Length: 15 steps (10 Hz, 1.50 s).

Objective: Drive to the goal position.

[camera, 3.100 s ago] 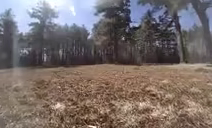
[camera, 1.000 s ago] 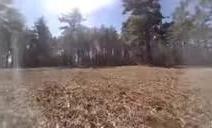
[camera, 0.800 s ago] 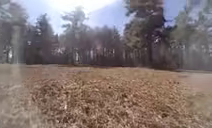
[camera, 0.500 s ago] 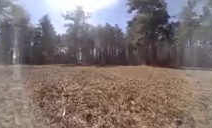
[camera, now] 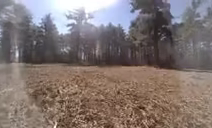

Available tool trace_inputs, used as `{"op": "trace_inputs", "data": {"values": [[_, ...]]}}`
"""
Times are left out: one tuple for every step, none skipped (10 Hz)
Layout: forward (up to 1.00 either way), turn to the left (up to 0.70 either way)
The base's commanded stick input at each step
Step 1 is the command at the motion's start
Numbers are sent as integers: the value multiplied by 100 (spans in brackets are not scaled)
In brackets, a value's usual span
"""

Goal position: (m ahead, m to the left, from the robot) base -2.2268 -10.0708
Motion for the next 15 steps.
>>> {"op": "trace_inputs", "data": {"values": [[70,0],[70,0],[70,0],[70,0],[70,-12],[70,-35],[70,-35],[70,-35],[70,-35],[70,-35],[70,-35],[70,-35],[69,-35],[68,-34],[68,-34]]}}
